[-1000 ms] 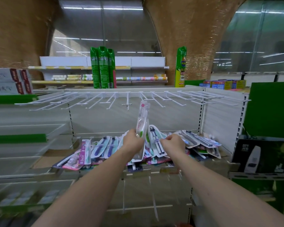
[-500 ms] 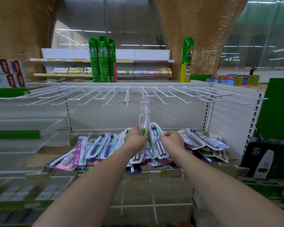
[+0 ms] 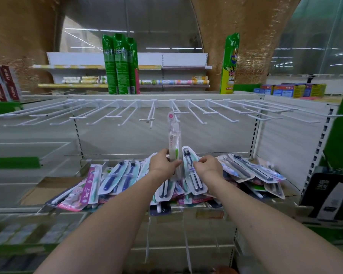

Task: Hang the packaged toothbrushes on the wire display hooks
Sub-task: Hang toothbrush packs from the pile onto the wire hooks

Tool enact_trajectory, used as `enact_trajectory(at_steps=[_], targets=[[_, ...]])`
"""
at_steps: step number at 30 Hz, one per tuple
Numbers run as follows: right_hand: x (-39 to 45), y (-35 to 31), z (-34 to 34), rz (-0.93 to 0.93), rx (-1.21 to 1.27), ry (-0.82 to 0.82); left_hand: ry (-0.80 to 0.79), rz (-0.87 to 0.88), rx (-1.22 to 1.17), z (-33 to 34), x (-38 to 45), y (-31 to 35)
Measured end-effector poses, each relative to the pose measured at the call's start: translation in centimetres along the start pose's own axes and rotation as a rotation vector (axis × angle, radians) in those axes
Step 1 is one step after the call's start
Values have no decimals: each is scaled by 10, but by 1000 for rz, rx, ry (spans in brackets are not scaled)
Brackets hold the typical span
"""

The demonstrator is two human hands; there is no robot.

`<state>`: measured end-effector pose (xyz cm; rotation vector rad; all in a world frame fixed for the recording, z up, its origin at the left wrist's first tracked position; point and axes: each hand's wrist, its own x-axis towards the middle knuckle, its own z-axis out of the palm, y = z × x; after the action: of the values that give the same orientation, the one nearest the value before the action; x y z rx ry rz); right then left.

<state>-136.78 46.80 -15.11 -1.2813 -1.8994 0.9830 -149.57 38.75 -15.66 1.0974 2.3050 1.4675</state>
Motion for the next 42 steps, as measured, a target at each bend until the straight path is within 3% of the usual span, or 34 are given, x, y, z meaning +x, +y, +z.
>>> enact_trajectory(at_steps=[7,10,14,28,35,42], targets=[[0,2,3,-13,-37,26,55,-21,78,-14,-1,-9],[-2,7,3,-18,-93,41,94,-56,222,-21,-3,-16],[-6,14,6,-8,-205,36,13,-104,385,-22,-7,-26],[7,23,26,-77,-502,39,-66,-147,519,-13,-5,-33],[14,26,28,-76,-511,53,-131,-135,651,-11,-4,-18],[19,27,29,-65,-474,43,-126,-177,608,-9,-9,-7]])
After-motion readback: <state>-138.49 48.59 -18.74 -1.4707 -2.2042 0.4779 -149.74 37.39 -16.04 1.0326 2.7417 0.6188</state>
